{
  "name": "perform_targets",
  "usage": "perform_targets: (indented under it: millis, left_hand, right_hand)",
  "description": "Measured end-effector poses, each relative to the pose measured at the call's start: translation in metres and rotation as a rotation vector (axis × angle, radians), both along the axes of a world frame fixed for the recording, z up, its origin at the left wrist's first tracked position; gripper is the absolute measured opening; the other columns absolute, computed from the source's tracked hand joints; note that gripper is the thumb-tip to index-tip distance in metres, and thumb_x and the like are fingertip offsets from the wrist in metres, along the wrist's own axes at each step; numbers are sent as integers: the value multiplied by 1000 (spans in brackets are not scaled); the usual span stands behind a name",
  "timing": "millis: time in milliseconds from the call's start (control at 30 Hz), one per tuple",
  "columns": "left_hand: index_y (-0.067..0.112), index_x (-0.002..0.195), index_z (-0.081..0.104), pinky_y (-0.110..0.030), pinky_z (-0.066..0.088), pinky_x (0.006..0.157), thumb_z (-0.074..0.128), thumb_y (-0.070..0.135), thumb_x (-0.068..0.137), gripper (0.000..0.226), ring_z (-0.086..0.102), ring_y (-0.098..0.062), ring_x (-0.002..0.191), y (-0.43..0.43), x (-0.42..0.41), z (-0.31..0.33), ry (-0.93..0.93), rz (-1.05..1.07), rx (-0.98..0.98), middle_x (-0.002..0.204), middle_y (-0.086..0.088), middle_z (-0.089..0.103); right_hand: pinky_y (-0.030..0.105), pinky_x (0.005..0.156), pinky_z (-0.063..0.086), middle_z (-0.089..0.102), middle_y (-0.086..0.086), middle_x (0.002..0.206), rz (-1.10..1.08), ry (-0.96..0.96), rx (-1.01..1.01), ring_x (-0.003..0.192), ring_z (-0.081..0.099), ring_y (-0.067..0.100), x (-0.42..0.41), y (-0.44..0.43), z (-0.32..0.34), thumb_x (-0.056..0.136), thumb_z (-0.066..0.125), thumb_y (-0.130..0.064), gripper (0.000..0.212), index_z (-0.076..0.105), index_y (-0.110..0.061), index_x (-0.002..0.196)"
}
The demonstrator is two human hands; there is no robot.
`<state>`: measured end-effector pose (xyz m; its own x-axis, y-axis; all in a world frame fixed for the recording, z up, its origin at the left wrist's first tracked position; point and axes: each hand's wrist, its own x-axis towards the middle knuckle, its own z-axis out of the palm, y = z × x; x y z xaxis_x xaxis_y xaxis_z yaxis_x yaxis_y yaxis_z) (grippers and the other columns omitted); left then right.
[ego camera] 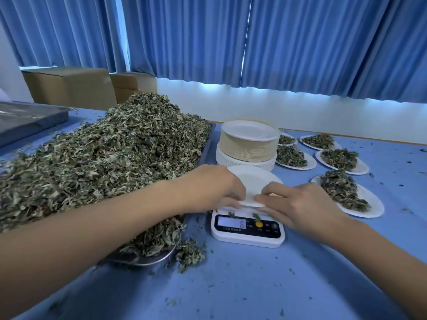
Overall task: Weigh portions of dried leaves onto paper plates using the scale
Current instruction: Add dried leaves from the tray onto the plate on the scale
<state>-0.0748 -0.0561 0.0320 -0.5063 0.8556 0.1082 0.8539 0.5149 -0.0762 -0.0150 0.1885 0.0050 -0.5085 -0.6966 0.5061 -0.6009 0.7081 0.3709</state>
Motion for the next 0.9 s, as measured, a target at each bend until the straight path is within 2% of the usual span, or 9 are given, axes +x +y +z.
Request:
perform_targets:
  millis: [133,200,267,300,367,433,533,700,900]
  left_hand:
    - [25,107,76,-37,55,87,53,56,96,41,69,-8,93,-13,-3,14,-227,91,132,106,11,76]
    - [22,94,75,-37,57,78,42,61,96,51,69,-11,75,-23,-10,24,-191,208,251,87,6,75]
    - [20,83,70,-37,56,73,44,49,102,43,64,-12,66,-36,-24,33,-79,349,305,73,4,69]
    - [19,89,70,-40,57,78,46,41,103,35,65,-14,71,-44,-33,37,-70,420,265,80,3,71]
    - [20,123,66,-44,54,97,49,37,103,31,68,-21,99,-57,-46,38,-165,581,15,117,-2,70]
    - [17,147,48,-42,44,110,54,44,101,54,58,-27,126,-62,-51,31,-301,699,-260,145,-7,54]
    - [18,156,32,-38,36,115,61,49,96,74,42,-28,142,-61,-52,17,-337,710,-418,159,-7,37]
    - [19,142,53,-34,44,97,73,34,91,57,55,-26,121,-57,-47,20,-290,675,-361,143,-5,53]
    - [17,124,64,-35,45,95,82,18,83,45,56,-28,114,-64,-45,29,-282,674,-200,136,-8,57]
  right_hand:
    - [34,43,48,71,-8,110,-143,-13,-236,53,62,18,0,11,-3,106,29,-53,58,79,-24,110]
    - [41,59,54,68,-6,106,-249,-96,-503,68,66,19,-1,16,-7,106,28,-51,57,77,-22,105]
    - [41,68,52,69,-7,95,-339,-189,-776,70,65,14,-7,20,-11,107,33,-49,51,73,-21,94]
    - [38,68,50,70,-9,90,-365,-234,-906,64,63,6,-9,22,-14,108,36,-48,48,72,-21,89]
    - [32,63,46,72,-8,83,-424,-323,-1096,49,59,6,-13,25,-19,109,39,-46,48,70,-21,82]
    - [30,55,45,72,-2,77,-489,-386,-1131,39,58,14,-15,30,-27,109,38,-44,51,70,-19,78]
    - [28,51,45,71,1,72,-504,-431,-1131,39,58,17,-16,36,-34,110,40,-41,53,71,-16,76]
    - [28,52,44,70,2,67,-488,-466,-1128,39,57,17,-18,36,-35,109,42,-39,53,71,-15,71]
    - [30,55,47,71,1,66,-480,-511,-1141,41,56,19,-12,34,-30,108,46,-39,52,73,-14,71]
